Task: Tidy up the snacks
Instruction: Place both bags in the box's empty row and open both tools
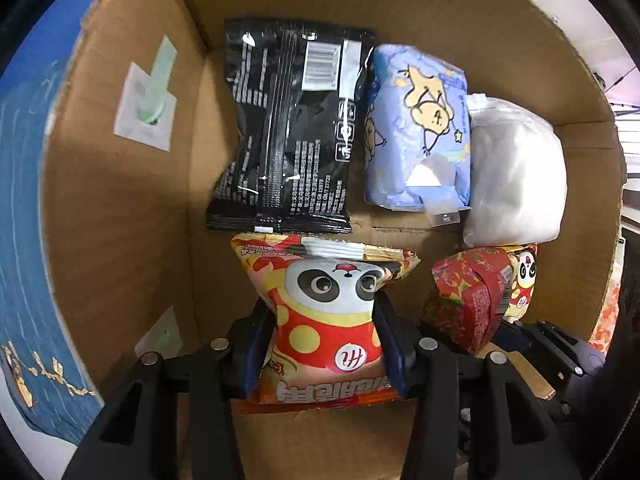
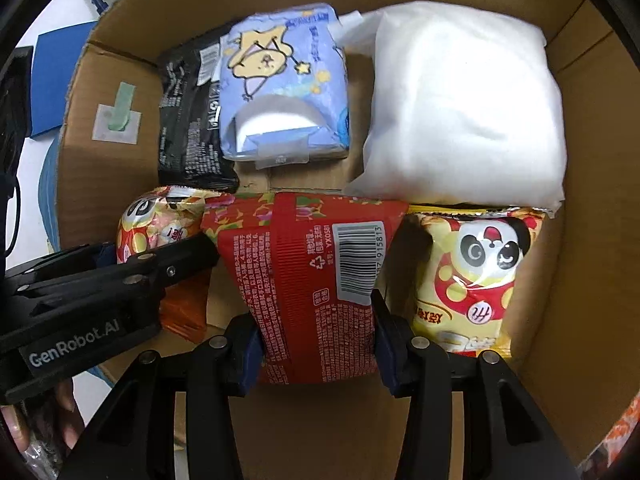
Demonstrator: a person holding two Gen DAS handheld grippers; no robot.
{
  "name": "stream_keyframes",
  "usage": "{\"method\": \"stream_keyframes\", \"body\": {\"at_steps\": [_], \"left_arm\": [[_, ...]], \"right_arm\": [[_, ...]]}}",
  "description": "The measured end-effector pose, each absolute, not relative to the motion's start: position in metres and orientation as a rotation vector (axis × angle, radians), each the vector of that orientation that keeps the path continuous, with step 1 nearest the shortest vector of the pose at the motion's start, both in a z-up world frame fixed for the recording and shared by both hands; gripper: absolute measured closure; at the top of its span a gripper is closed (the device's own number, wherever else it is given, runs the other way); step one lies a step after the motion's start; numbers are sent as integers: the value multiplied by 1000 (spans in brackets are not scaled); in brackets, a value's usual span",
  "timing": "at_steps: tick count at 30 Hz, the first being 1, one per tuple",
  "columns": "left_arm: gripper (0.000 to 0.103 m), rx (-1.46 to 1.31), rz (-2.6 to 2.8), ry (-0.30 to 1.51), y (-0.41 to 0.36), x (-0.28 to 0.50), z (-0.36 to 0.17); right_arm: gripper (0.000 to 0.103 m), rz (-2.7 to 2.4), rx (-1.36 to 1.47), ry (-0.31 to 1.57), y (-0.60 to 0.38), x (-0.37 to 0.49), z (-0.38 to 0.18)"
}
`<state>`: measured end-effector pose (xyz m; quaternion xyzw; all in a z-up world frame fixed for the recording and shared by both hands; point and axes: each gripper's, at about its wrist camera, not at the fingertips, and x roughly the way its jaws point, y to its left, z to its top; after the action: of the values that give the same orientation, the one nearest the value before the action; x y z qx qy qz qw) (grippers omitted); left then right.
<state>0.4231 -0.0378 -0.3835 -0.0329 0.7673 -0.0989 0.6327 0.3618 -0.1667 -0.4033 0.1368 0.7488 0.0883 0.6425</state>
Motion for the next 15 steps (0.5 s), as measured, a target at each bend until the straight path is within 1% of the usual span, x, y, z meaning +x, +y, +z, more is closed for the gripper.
{"method": "stream_keyframes", "body": {"at_steps": [10,11,13,15], "left_arm": [[56,-53,-245,1877,-38,408,-413],[55,-61,-244,1881,-36,409,-413],[48,-80,-241,1887,-33,407,-412],[46,-90,-234,1884,-25,408,-409]], "right_arm": [[52,195,298,1751,-165,362,-430],[51,191,298,1751,-165,362,-431],[47,183,296,1752,-166,362,-432],[47,180,290,1745,-166,361,-430]]}}
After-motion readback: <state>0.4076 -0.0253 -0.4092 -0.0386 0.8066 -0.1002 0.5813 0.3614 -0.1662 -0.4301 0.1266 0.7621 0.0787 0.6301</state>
